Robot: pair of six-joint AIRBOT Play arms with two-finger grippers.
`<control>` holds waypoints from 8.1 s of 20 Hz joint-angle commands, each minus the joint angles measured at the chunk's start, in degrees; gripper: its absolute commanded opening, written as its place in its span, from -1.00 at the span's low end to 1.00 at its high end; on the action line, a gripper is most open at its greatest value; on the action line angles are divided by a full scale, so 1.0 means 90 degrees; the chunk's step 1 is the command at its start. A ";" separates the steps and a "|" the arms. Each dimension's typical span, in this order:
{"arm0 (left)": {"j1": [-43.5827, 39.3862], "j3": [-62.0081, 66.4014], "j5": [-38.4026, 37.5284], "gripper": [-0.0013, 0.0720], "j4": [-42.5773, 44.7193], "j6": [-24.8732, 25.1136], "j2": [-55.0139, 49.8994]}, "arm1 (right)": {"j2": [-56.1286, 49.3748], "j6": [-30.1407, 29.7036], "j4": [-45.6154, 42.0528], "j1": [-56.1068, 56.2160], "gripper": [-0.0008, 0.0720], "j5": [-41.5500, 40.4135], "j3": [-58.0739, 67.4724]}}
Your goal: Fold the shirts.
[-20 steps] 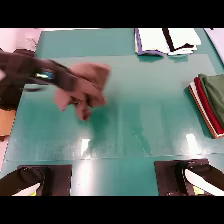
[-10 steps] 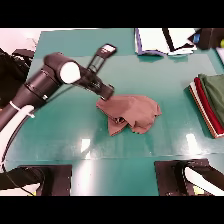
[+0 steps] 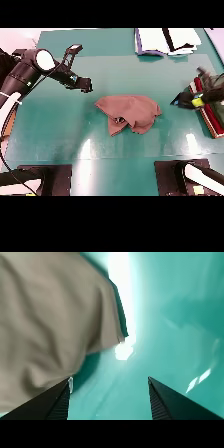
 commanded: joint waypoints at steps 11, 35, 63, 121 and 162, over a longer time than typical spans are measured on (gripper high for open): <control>0.0126 -0.0454 -0.0374 0.71 -0.0418 0.0000 0.0002 | -0.1178 -0.0571 0.0729 0.0920 -0.93 -0.1928 -0.0862; -0.0869 -0.2926 0.2096 -0.89 -0.2025 0.0187 0.0175 | -0.0313 -0.0573 0.0202 0.0923 -0.94 -0.0848 0.0527; 0.1608 -0.0454 0.1103 -0.89 0.0673 -0.0277 0.3949 | 0.1972 -0.0440 0.0607 0.0600 -0.94 -0.0104 0.3599; 0.1608 0.3461 0.0124 -0.89 0.1307 0.0160 0.4216 | 0.1659 0.0427 -0.1382 0.1277 -0.94 0.0357 0.6572; 0.2433 -0.4078 -0.0716 0.38 0.0134 0.0209 0.2997 | 0.0163 -0.0619 0.0007 -0.1965 0.24 -0.0478 -0.1911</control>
